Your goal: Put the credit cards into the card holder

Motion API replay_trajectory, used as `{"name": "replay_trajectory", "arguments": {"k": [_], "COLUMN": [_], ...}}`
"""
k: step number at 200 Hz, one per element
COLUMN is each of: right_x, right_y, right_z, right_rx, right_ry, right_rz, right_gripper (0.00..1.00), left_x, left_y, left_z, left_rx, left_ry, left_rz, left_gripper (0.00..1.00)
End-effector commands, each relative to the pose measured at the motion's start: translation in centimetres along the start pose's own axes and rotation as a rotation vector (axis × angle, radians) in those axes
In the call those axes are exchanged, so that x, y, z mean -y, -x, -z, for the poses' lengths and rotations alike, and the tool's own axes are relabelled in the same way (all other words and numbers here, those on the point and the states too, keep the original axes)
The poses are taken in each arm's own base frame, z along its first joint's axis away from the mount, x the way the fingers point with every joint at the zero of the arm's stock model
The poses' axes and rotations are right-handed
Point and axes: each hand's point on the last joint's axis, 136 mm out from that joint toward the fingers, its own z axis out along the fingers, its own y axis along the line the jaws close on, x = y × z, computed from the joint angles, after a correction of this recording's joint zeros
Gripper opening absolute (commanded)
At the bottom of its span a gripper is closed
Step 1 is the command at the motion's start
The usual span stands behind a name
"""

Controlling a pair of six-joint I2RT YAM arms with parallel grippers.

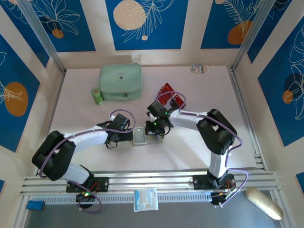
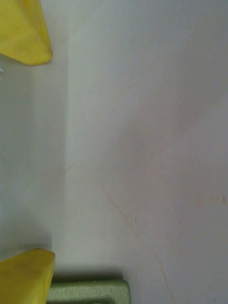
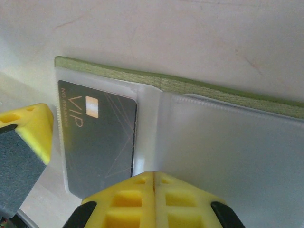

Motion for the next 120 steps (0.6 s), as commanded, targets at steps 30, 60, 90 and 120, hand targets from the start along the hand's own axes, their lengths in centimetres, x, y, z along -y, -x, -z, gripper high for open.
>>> {"name": "replay_trajectory", "arguments": {"k": [30, 60, 90, 120], "right_x": [-1.1, -1.4, -1.4, -1.3], "right_y": [0.5, 0.4, 0.2, -0.1], "right_z": [-0.3, -0.7, -1.1, -1.3], "right_rx": [-0.010, -0.018, -0.027, -0.033], "right_ry": [0.016, 0.014, 0.006, 0.001], "right_rz": [0.025, 0.028, 0.024, 0.009], "right_gripper": [0.00, 0.00, 0.00, 0.00], "left_x": [0.8, 1.1, 1.4, 1.6], "left_y": [0.3, 0.4, 0.4, 0.2], "left_z": [-0.6, -0.8, -1.2, -1.5], "left_rx": [-0.016, -0.018, -0.028, -0.036], "left_ry": [-0.032, -0.040, -0.049, -0.060], "left_rz": [-0.010, -0.022, -0.032, -0.040], "left_gripper": [1.00, 1.00, 1.00, 1.00]}}
